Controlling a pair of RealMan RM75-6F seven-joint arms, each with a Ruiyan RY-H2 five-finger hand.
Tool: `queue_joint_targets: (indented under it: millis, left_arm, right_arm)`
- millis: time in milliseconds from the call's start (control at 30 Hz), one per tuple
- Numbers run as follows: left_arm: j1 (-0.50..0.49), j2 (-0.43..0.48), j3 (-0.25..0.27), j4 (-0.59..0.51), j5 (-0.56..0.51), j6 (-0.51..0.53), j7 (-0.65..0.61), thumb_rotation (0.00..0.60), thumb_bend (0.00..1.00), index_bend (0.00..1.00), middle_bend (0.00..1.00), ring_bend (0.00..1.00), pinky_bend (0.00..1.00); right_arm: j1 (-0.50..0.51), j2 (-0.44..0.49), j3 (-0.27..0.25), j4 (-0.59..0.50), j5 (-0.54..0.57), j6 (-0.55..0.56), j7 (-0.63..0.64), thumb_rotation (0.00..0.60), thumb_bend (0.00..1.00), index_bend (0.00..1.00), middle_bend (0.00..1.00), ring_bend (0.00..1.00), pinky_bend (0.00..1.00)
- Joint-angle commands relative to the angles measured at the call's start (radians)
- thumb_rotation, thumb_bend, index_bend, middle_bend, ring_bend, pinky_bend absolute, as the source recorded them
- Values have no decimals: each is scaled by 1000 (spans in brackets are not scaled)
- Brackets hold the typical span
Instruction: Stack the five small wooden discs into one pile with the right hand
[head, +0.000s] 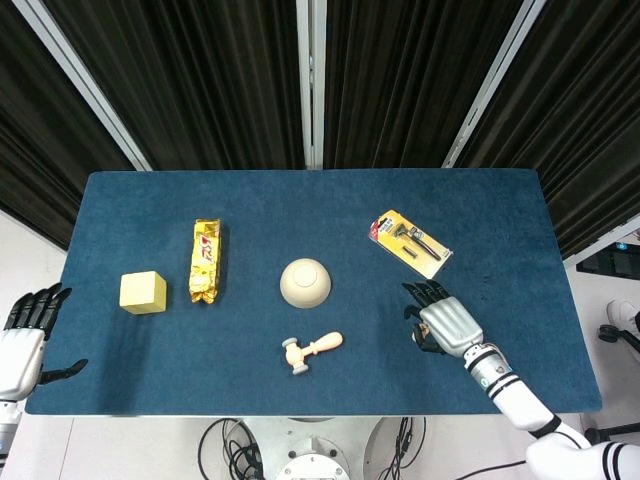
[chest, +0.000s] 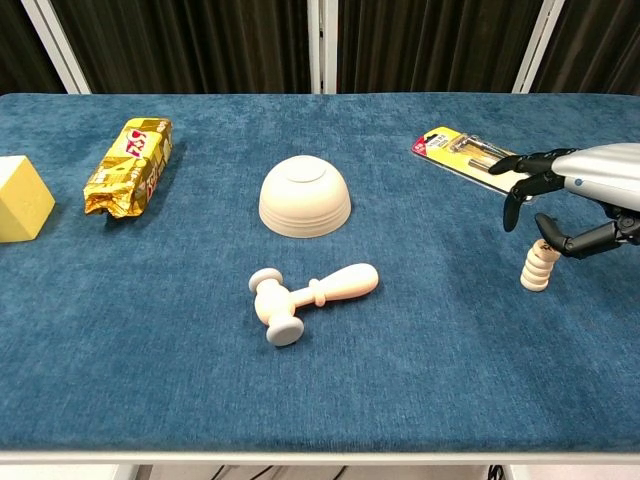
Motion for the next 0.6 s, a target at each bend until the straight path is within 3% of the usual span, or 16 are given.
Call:
queue_joint_targets:
  millis: [33, 600]
  left_arm:
    - [0, 0, 0, 1, -4, -3, -2, 600, 60, 26, 0, 0, 0]
    - [1, 1, 0, -1, -1, 2, 1, 600, 60, 26, 0, 0, 0]
  right_arm:
    - [3, -9, 0, 8, 14, -7, -10, 357, 691, 355, 0, 0, 0]
    - [1, -7, -17, 14, 59, -28, -18, 356, 709, 351, 0, 0, 0]
